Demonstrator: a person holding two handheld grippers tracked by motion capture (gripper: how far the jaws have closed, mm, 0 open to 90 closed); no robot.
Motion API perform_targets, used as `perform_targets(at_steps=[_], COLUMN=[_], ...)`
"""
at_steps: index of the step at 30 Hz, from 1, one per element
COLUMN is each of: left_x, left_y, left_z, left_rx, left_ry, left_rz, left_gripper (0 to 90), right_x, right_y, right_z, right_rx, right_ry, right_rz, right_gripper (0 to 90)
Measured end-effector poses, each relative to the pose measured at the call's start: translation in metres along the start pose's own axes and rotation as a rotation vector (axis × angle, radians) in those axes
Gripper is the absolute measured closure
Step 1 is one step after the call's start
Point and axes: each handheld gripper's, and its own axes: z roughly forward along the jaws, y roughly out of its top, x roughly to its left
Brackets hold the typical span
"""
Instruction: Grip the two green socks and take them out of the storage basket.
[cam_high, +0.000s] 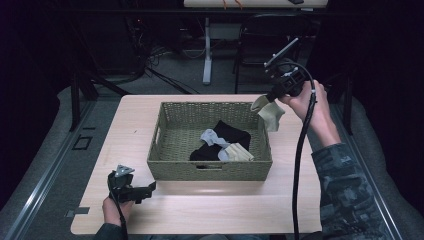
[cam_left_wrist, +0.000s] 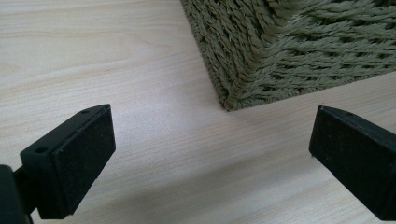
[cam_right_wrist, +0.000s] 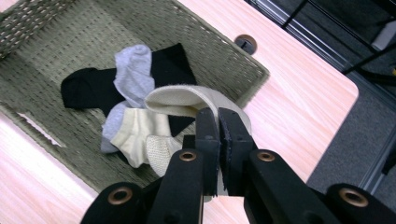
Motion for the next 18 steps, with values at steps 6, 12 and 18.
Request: perform_targets(at_steps=[6, 12, 18], left_x=[0.0, -0.001, 0.0], left_y=[0.0, 0.0, 0.0], left_z=[0.0, 0.0, 0.0], left_rx=[-0.001, 0.004, -0.002], left_ry=[-0.001, -0.001, 0.0], left_rz=[-0.001, 0.0, 0.0], left_gripper=[0.3, 0.3, 0.3], right_x=[-0.017, -0.034, -0.044], right_y=[-0.014, -0.03, -0.043], right_z=[-0.007, -0.009, -0.004], right_rx=[0.004, 0.008, 0.017], right_ry=[-0.022, -0.035, -0.035], right_rz=[0.038, 0.086, 0.116], right_gripper=[87.3, 87.3, 87.3])
